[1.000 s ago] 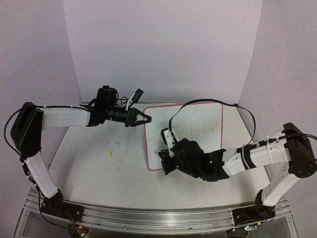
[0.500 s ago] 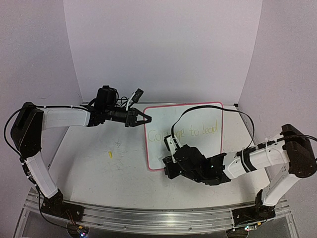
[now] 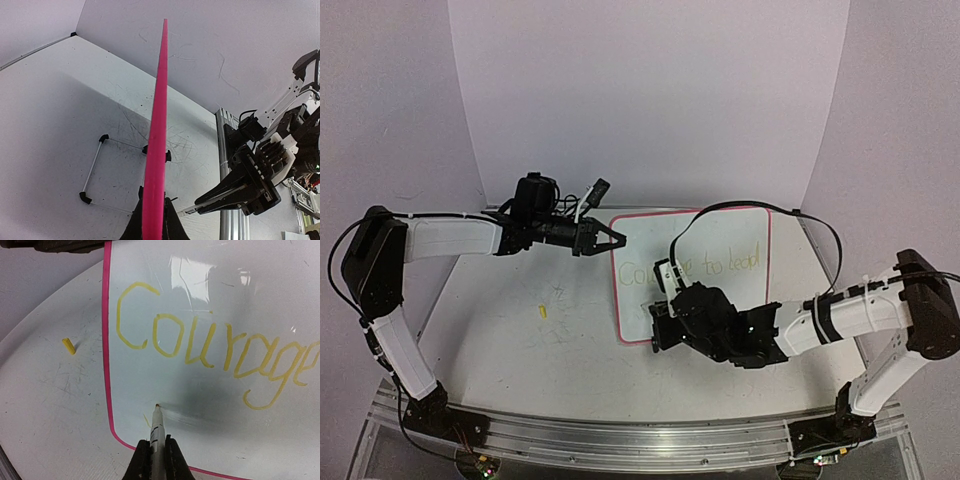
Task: Write a sentence on the whiteboard
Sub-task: Write a sentence at the center of the board.
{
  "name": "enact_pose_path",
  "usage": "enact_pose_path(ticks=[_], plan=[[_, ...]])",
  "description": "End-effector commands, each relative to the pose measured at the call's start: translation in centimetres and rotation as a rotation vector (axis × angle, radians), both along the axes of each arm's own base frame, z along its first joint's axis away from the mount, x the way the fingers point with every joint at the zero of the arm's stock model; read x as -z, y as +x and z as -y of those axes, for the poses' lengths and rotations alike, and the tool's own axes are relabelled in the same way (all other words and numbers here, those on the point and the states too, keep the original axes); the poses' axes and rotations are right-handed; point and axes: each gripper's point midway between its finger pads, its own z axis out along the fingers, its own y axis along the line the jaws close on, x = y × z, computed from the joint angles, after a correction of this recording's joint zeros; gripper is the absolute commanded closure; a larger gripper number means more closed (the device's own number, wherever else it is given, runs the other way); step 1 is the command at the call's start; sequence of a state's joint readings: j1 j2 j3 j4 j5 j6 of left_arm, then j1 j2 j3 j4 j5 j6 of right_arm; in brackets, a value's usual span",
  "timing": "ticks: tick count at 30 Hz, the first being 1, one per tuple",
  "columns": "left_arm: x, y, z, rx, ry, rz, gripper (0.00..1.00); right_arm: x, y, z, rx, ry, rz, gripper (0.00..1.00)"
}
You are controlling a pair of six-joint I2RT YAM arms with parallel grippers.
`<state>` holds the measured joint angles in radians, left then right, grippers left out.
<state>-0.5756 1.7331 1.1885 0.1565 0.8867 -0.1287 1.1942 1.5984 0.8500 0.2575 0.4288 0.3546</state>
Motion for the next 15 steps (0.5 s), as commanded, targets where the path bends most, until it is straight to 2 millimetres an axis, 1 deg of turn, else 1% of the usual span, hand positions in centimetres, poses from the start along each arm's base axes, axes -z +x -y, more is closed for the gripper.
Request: enact_pose_path(ticks=[1, 5, 15], plan=[[-0.6, 1.0, -0.7, -0.074, 0.033, 0.096, 1.0, -1.9, 0.6, -1.4, -0.013, 0.037, 0.035, 1.0], [-0.7, 1.0, -0.7, -0.075, 0.031, 0.1, 1.0, -1.0, 0.2, -1.6, -0.035, 0.029, 0.01, 1.0], [-1.0, 0.9, -0.8, -0.075, 0.028, 0.104, 1.0, 1.9, -0.6, -1.0, -0.043, -0.001, -0.056, 1.0]])
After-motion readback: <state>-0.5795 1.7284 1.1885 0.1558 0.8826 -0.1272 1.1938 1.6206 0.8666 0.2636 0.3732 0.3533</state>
